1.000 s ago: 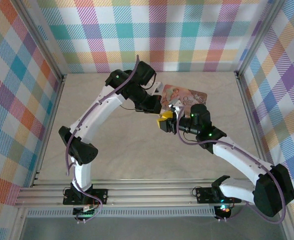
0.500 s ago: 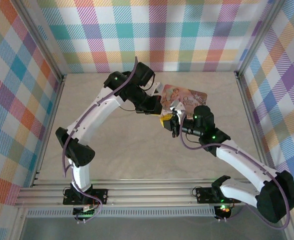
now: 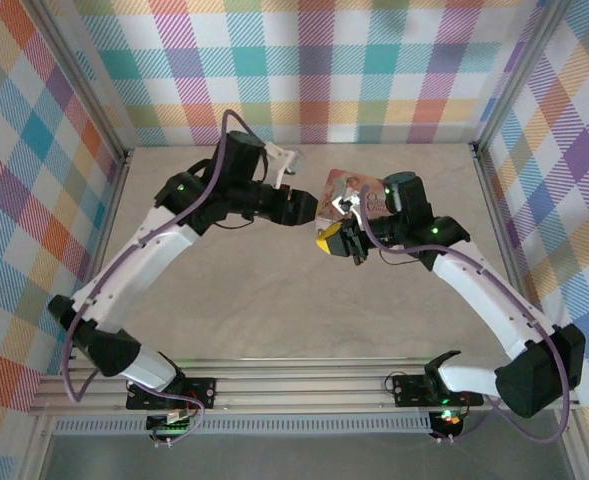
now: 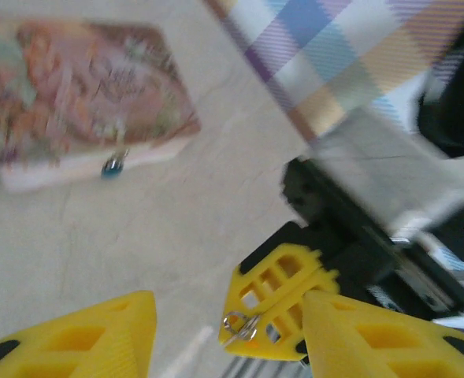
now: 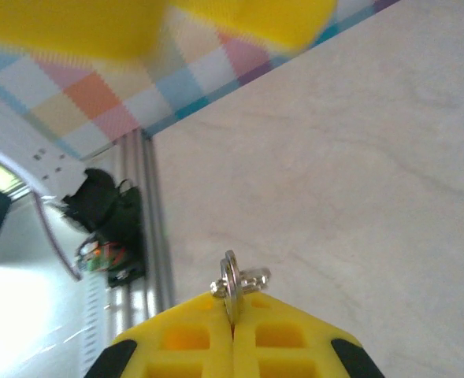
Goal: Unlock the padlock with the key
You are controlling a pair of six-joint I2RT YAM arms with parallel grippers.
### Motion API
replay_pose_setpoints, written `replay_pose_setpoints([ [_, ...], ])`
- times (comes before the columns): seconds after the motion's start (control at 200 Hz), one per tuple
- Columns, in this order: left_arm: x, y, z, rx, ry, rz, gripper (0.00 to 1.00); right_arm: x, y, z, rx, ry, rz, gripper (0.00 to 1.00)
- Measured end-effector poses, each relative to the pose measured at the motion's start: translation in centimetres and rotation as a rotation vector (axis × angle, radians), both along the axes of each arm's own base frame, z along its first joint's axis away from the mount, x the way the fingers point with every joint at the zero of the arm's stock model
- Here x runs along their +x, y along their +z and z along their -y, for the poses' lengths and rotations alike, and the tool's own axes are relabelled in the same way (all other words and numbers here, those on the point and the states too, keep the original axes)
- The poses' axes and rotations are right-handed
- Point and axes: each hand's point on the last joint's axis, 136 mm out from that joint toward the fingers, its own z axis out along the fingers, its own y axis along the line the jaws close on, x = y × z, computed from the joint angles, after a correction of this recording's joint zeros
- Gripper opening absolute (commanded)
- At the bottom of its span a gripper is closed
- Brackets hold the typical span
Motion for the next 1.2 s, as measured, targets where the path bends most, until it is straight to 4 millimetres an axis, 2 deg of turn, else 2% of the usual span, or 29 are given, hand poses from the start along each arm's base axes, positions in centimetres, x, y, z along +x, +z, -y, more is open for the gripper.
replay_pose_setpoints([
  [0.075, -0.7, 1.4, -0.1, -0.031, -0.049, 0.086, 0.57, -0.6, 0.3, -0.2, 0.008, 0.04, -0.042, 0.0],
  [0.165, -1.3, 2.0, -0.1, -0.041, -0.099, 0.155, 0.63, -1.0, 0.8, -0.4, 0.014, 0.071, -0.068, 0.0],
  [0.31, -1.8, 1.2, 0.0, -0.029, -0.15, 0.189, 0.65, -1.2, 1.8, -0.4, 0.021, 0.091, -0.043, 0.0],
  [0.445, -2.3, -0.1, 0.3, -0.017, -0.195, 0.165, 0.64, -1.2, 1.7, -0.3, 0.015, 0.095, -0.018, 0.0],
  [0.825, -3.4, -3.2, 1.2, 0.018, -0.3, 0.033, 0.44, -1.5, 2.3, -0.2, 0.034, 0.098, 0.026, 0.0],
  [0.895, -3.6, -3.5, 1.3, 0.017, -0.311, 0.013, 0.34, -1.6, 2.3, -0.1, 0.038, 0.096, 0.032, 0.0],
  [1.015, -3.9, -3.5, 1.7, -0.001, -0.333, -0.028, 0.09, -1.6, 1.8, 0.0, 0.033, 0.086, 0.029, 0.0],
  [1.115, -4.0, -3.6, 1.9, -0.012, -0.345, -0.065, 0.0, -1.5, 1.5, 0.3, 0.027, 0.067, 0.028, 0.0],
  [1.16, -3.9, -3.6, 2.1, -0.017, -0.35, -0.082, 0.0, -1.4, 1.4, 0.4, 0.026, 0.05, 0.034, 0.06],
  [1.2, -3.8, -3.7, 2.2, -0.023, -0.353, -0.099, 0.0, -1.2, 1.3, 0.6, 0.022, 0.027, 0.04, 0.16],
])
